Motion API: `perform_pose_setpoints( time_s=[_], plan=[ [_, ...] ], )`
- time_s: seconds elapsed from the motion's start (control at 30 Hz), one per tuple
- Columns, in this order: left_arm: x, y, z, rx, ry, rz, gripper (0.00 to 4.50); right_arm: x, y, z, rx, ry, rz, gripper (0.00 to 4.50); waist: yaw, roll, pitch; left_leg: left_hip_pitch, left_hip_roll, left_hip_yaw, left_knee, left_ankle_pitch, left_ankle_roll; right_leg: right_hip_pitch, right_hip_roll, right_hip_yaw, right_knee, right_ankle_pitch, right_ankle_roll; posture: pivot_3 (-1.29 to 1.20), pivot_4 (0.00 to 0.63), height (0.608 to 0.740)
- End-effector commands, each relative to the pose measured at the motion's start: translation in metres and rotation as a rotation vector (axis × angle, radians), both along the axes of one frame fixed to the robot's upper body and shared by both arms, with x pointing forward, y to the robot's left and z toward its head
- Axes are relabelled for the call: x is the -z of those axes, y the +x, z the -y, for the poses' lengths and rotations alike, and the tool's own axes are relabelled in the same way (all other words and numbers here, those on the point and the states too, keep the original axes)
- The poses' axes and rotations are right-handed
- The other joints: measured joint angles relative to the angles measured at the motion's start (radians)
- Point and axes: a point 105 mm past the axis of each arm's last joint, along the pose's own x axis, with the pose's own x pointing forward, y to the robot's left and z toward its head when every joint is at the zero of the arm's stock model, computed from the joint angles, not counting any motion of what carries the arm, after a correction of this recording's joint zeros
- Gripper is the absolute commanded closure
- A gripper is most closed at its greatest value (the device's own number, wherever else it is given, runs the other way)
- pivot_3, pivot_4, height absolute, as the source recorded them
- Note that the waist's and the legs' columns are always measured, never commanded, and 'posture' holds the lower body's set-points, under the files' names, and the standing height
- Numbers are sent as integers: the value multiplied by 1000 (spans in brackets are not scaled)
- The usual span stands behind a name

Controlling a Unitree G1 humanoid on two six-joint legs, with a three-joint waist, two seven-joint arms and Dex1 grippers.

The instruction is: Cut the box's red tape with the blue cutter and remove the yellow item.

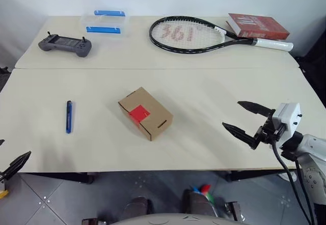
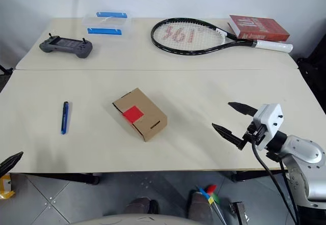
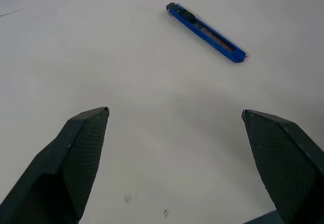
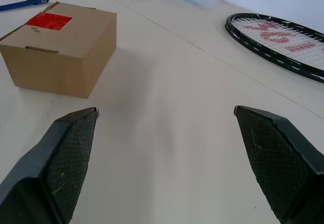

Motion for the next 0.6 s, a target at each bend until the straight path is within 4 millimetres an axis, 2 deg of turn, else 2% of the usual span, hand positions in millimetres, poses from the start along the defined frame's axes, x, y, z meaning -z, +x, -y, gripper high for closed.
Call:
perform_pose_setpoints(
  time_s=[0.03, 0.13, 0.2, 0.27, 0.33, 0.37, 0.43, 0.47, 0.57, 0.6],
  plan=[
    [-9, 1, 2, -3, 9, 39, 43, -5, 0, -3, -12, 1, 30, 0, 0, 0, 0, 0, 0, 0, 0, 0, 0, 0, 0, 0, 0, 0, 0, 0, 150, 740],
    [-16, 10, 7, 6, -52, 25, 43, -7, 2, -6, -20, -8, 40, 0, 0, 0, 0, 0, 0, 0, 0, 0, 0, 0, 0, 0, 0, 0, 0, 0, 150, 740],
    [-36, 26, 15, 20, -57, 91, 43, -10, 2, -11, -41, -13, 39, 0, 1, 0, 0, 0, 0, 0, 1, 0, 0, 0, 0, 0, 1, 0, 0, 0, 150, 740],
    [-49, 43, 45, 149, -41, 99, 43, -11, -2, -21, -108, -33, 18, 0, 7, -1, 0, 0, 0, -1, 3, 0, 0, 1, 0, 0, 3, 0, 0, 0, 150, 740],
    [-53, 57, 69, 255, -7, 84, 439, -12, -7, -32, -176, -38, -14, 0, 13, -1, 0, -1, 0, -2, 6, 0, 0, 2, 0, 0, 3, 0, 0, 0, 150, 740],
    [-55, 64, 76, 287, 15, 83, 638, -12, -9, -36, -198, -37, -30, 180, 13, -1, 0, -1, 0, -2, 7, 0, 0, 2, 0, 0, 3, 0, 0, 0, 150, 740],
    [-59, 102, 107, 378, 35, 116, 1270, -2, -16, -58, -268, -82, -55, 633, 18, 1, -1, 0, 0, -2, 7, 0, 0, 2, 0, 0, 4, 0, 0, 0, 150, 740],
    [-61, 118, 124, 422, 40, 122, 1529, 4, -18, -67, -285, -96, -67, 936, 27, 1, -1, 0, 0, -2, 8, 0, 0, 2, 1, 0, 5, 0, 0, 0, 150, 740],
    [-60, 145, 151, 498, 75, 117, 2525, 14, -18, -82, -299, -128, -82, 2062, 26, 1, -1, -2, 1, -1, 11, 0, -1, 2, 3, -1, 5, 1, -2, 0, 150, 740],
    [-58, 159, 159, 502, 96, 101, 2792, 21, -16, -89, -304, -144, -103, 2359, 24, 1, -1, -1, 0, 0, 11, 0, -1, 2, 3, -1, 6, 1, -2, 0, 150, 740]
  ],
)
